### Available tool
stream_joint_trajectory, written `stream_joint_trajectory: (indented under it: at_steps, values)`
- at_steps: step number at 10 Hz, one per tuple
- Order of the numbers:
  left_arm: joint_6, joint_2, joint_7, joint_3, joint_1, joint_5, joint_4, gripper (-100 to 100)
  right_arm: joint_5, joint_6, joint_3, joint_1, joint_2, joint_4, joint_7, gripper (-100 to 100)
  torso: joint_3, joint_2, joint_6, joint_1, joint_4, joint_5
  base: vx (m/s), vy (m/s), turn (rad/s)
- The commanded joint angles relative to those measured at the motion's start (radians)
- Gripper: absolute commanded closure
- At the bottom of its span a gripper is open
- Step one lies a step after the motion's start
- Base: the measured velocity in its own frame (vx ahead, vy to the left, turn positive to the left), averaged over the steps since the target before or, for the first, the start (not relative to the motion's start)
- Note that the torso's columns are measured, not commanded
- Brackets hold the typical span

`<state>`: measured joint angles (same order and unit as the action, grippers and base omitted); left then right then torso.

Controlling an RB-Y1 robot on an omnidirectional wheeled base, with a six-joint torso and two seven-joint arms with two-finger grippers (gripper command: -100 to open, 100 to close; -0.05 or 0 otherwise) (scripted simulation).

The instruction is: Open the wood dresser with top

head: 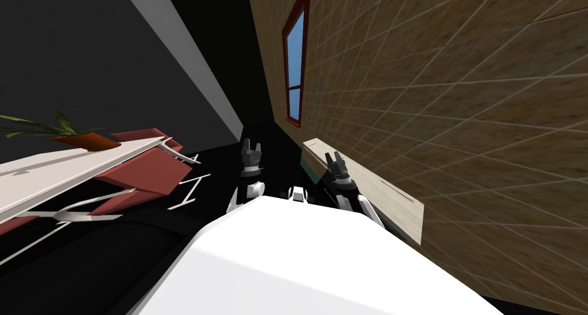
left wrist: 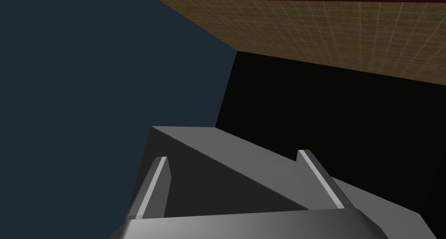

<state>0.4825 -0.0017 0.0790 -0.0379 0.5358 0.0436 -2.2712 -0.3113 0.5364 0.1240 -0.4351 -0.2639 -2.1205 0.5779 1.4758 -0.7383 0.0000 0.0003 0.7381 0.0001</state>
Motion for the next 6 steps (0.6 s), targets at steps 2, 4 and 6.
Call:
stream_joint_trajectory:
  at_steps: [2,4,6]
  values:
    - [0.0,0.0,0.0,0.0,0.0,0.0,0.0,0,-0.048,-0.017,0.024,0.013,-0.024,0.048,0.087,-100,0.0,0.0,0.0,0.0,0.0,0.0,0.071,0.003,0.017]
    - [0.0,0.0,0.0,0.0,0.0,0.0,0.0,0,-0.08,-0.028,0.041,0.02,-0.04,0.078,0.137,-100,0.0,0.001,0.0,-0.001,0.0,0.0,0.069,0.001,0.018]
    - [0.0,0.0,0.0,0.0,0.0,0.0,0.0,0,-0.113,-0.04,0.058,0.026,-0.057,0.11,0.187,-100,0.0,0.0,0.0,-0.001,0.0,0.0,0.067,-0.004,0.017]
